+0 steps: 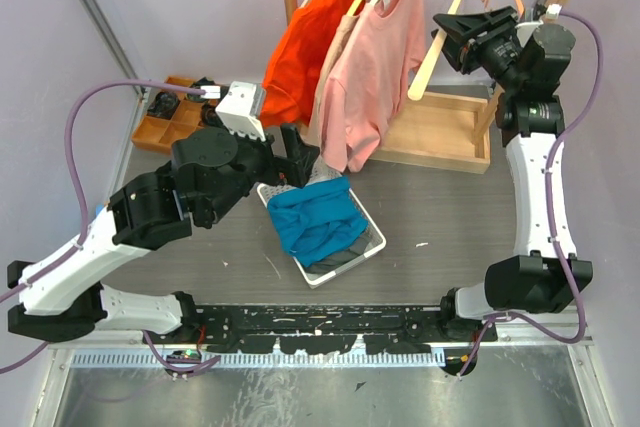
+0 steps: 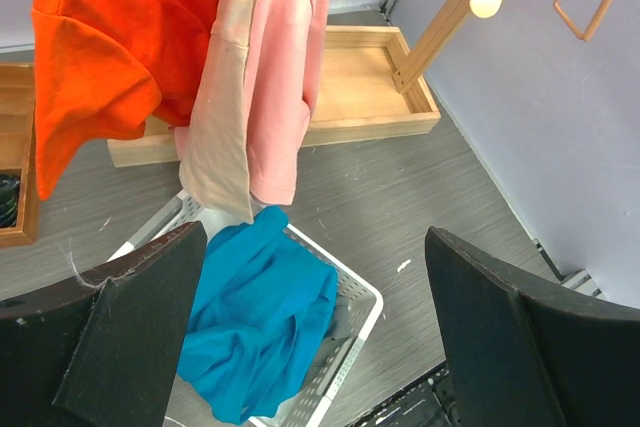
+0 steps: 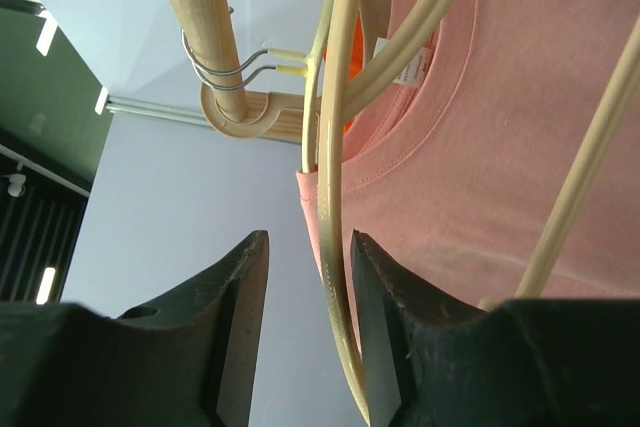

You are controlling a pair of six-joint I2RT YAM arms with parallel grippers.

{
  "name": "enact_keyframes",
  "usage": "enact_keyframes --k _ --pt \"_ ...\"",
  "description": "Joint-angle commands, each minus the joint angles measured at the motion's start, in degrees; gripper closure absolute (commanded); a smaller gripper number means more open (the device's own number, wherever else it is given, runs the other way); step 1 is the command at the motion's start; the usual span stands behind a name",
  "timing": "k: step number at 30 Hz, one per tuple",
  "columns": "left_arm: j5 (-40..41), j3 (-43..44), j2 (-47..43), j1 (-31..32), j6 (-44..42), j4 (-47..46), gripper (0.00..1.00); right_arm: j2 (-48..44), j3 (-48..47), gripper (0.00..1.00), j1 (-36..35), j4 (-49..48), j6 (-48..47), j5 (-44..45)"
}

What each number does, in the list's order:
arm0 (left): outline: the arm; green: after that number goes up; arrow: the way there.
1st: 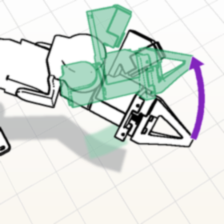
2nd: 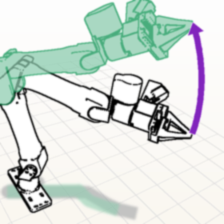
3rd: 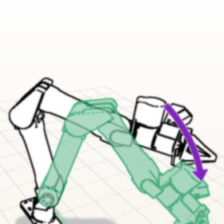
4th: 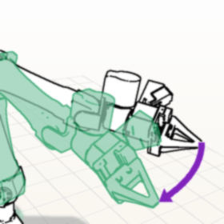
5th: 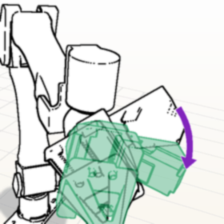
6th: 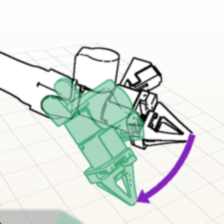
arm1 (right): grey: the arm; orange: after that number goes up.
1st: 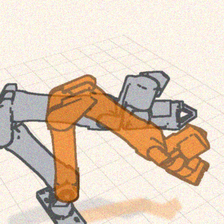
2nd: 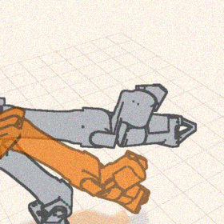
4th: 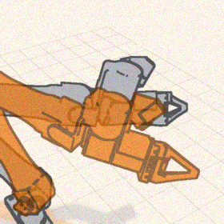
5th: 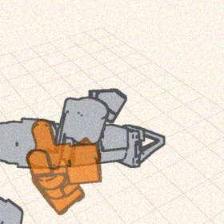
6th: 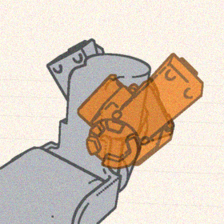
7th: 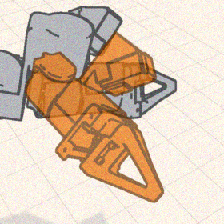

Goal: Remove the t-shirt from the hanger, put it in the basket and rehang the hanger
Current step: Place the hanger on the clothesline.

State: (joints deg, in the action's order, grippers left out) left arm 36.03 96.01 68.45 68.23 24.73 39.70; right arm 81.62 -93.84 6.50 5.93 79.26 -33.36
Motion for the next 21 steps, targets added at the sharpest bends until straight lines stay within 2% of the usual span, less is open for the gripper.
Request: enact_keyframes --k 1,11,21 --pt "-0.08 0.0 -0.73 -0.2 0.29 -2.36 0.02 -4.76 -1.18 0.54 0.18 1.38 -3.69 -1.0" --pt "-1.8 2.01 2.04 -0.2 -0.78 -4.21 0.02 -12.16 -1.26 0.5 0.18 14.33 -14.23 1.49" --pt "-2.05 2.42 3.01 -0.2 -0.28 -5.77 0.03 -18.16 -1.03 0.47 0.18 24.19 -23.48 9.17"
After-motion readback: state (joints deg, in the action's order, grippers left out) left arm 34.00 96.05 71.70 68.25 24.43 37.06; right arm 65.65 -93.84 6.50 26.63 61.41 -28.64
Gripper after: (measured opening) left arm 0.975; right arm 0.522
